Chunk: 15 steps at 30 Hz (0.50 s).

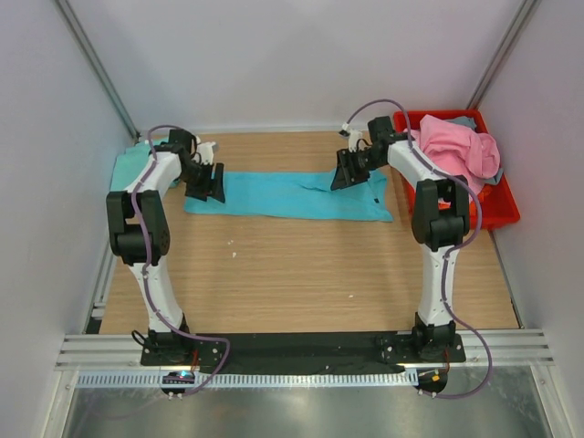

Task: Fold and stack the t-shirts
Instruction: Fold the tshirt

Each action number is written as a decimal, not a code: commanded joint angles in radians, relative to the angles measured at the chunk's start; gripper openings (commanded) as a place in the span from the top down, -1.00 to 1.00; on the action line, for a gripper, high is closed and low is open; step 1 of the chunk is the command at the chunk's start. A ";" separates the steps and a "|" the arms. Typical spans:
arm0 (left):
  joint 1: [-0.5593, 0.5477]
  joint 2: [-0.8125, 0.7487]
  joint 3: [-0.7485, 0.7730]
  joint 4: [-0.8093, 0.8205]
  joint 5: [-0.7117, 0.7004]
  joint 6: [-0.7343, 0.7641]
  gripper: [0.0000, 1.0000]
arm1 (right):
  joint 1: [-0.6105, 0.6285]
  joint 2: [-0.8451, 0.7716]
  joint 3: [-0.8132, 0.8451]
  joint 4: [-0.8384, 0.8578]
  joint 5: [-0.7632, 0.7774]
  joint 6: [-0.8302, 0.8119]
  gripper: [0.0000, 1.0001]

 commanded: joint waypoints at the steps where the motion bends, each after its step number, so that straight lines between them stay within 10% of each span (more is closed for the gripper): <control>1: 0.004 -0.002 -0.016 0.030 0.034 -0.007 -0.31 | 0.021 0.046 0.060 0.007 -0.005 0.011 -0.01; 15: 0.004 0.020 -0.024 0.037 0.037 -0.007 -0.31 | 0.027 0.158 0.162 0.019 0.049 0.028 -0.04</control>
